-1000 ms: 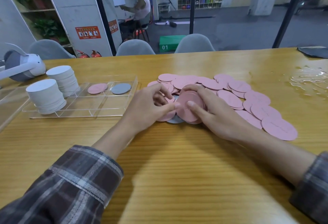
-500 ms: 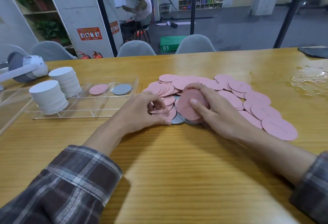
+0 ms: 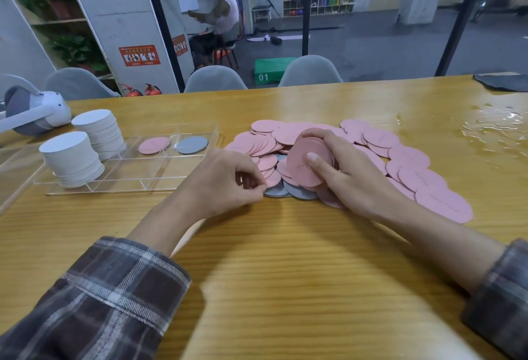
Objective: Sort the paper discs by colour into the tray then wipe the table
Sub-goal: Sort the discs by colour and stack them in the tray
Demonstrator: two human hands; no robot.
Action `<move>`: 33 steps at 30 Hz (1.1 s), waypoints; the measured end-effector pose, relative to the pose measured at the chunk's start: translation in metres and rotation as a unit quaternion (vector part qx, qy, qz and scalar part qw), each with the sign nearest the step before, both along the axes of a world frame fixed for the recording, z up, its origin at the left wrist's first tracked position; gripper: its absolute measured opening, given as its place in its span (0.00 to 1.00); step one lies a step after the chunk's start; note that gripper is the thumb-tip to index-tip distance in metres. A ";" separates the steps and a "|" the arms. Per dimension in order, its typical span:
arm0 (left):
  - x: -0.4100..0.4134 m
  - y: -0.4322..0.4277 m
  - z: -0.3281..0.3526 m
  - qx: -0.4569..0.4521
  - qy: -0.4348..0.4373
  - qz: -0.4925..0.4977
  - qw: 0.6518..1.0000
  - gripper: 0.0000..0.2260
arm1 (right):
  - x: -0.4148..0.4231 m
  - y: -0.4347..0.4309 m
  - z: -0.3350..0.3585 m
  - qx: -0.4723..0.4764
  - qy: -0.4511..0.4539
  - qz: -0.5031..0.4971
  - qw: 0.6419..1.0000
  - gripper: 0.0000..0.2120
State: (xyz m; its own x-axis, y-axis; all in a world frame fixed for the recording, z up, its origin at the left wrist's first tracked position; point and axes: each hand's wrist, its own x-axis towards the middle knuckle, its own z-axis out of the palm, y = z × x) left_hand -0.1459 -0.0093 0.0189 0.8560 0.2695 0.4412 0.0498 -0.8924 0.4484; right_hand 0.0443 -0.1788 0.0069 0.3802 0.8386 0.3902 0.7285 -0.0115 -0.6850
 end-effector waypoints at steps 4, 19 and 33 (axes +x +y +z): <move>0.006 -0.019 -0.003 -0.020 0.006 -0.065 0.998 0.06 | 0.003 0.000 0.002 0.011 -0.007 -0.019 1.000 0.14; 0.009 -0.008 -0.004 -0.048 0.094 0.068 0.992 0.17 | 0.003 0.001 0.000 -0.013 -0.002 -0.037 0.999 0.15; 0.027 -0.017 -0.008 -0.198 -0.112 0.027 0.973 0.08 | 0.001 0.004 -0.006 -0.047 -0.012 0.053 0.997 0.16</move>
State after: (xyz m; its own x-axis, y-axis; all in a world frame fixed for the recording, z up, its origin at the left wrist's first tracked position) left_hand -0.1188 -0.0262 0.0108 0.7309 0.4975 0.4672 -0.0468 -0.6464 0.7615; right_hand 0.0452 -0.1752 0.0008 0.2788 0.9067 0.3166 0.7450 0.0038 -0.6670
